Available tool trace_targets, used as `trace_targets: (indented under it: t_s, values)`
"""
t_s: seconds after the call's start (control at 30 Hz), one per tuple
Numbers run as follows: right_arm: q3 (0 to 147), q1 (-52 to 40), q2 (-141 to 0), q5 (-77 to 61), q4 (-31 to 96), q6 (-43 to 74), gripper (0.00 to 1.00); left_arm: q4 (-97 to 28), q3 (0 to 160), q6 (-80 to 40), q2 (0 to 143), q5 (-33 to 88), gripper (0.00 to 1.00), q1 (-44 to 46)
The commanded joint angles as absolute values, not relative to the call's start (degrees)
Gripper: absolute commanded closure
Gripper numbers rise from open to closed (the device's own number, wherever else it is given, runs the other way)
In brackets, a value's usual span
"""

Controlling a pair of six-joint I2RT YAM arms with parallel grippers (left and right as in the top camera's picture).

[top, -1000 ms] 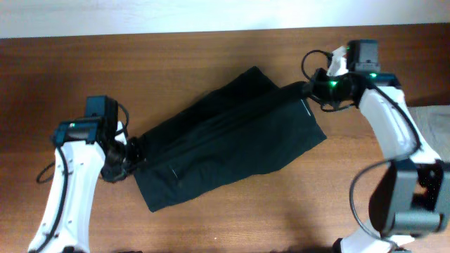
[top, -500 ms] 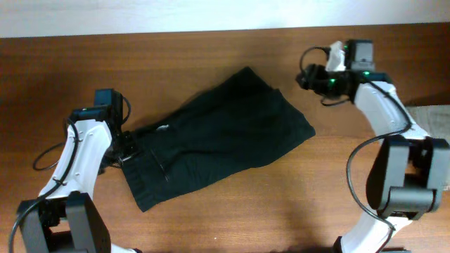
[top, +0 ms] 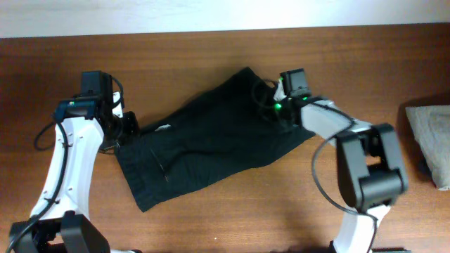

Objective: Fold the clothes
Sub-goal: 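Fold the shorts in half, bringing the right gripper toward the left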

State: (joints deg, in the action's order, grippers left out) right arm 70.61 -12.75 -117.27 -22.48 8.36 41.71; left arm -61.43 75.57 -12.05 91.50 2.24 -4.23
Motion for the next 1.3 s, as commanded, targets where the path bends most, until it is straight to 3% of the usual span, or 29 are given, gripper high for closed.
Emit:
trace_targets:
  t_s: [0.0,0.03,0.1,0.17,0.23,0.33,0.47,0.6,0.63,0.7,0.73,0.77,0.8,0.83,0.87,0.93,1.0,1.1,1.17,1.2,1.27]
  values:
    - [70.74,-13.56,-121.14,-22.48,-24.08,59.46,0.96,-60.99,76.38,-7.88,90.61,4.71,0.99,-2.17]
    - [71.05,-12.86,-121.12,-26.3,-35.05,59.4,0.96,-61.28,76.38,-7.57,90.61,4.73,0.99,-1.96]
    - [72.88,-10.15,-119.87,-36.8,-38.39,57.93,0.96,-62.08,76.14,-7.6,90.61,4.73,0.92,-1.96]
    - [73.47,-6.15,-117.73,-48.07,-27.16,50.46,0.96,-62.17,76.12,-7.57,90.61,4.75,0.71,-1.96]
    - [73.47,-1.69,-115.07,-53.47,-9.45,39.75,0.95,-62.19,76.01,-3.53,90.63,6.46,0.62,-1.61]
    - [73.47,5.8,-110.69,-46.89,15.75,23.09,0.86,-59.9,75.96,4.03,92.05,12.51,0.62,2.9]
    - [73.41,10.07,-110.04,-29.91,38.28,6.02,0.48,-54.17,75.85,4.89,100.53,11.57,0.71,8.1]
    - [72.12,7.62,-110.08,-24.8,40.51,4.27,0.32,-49.15,75.85,6.37,111.85,11.57,0.83,8.1]
    - [70.7,5.85,-110.19,-24.77,40.07,3.2,0.22,-47.29,75.85,6.35,113.58,10.5,0.85,8.1]
    - [67.79,2.31,-110.72,-24.97,35.59,3.22,0.17,-45.34,75.85,6.33,113.84,4.86,0.86,8.1]
    - [66.89,0.8,-111.0,-25.02,34.04,3.22,0.17,-44.49,75.85,6.35,113.84,3.4,0.85,8.1]
    - [66.26,-0.67,-111.07,-24.93,33.06,3.2,0.27,-43.94,75.85,6.33,113.84,3.22,0.85,8.1]
    - [66.32,-2.22,-110.91,-24.58,32.77,3.31,0.8,-43.7,75.85,6.35,113.84,3.18,0.85,8.1]
    - [66.32,-1.96,-110.69,-24.27,33.28,3.99,0.96,-43.72,75.85,6.35,113.84,3.16,0.85,8.1]
    - [66.32,-0.69,-109.86,-18.85,36.58,9.21,0.96,-43.99,76.01,6.33,113.78,2.63,0.83,8.1]
    - [66.32,1.83,-107.85,-8.1,44.31,17.56,0.96,-44.88,77.43,6.31,113.78,2.13,0.67,8.1]
    - [66.32,3.92,-105.36,-2.9,52.27,21.8,0.96,-45.01,80.36,6.31,113.78,2.13,0.61,8.1]
    - [66.32,4.25,-102.67,1.19,57.89,21.91,0.66,-48.42,84.6,6.28,113.78,2.11,0.49,8.1]
    - [66.78,5.06,-100.33,6.17,57.3,24.38,0.53,-55.02,87.64,6.09,113.78,2.04,0.37,7.86]
    - [67.72,6.33,-98.67,5.82,56.93,24.34,0.48,-57.69,88.62,5.98,113.78,1.83,0.06,7.27]
    - [70.15,9.96,-95.0,0.95,56.71,21.69,0.43,-60.27,88.73,3.33,113.78,1.74,0.01,4.82]
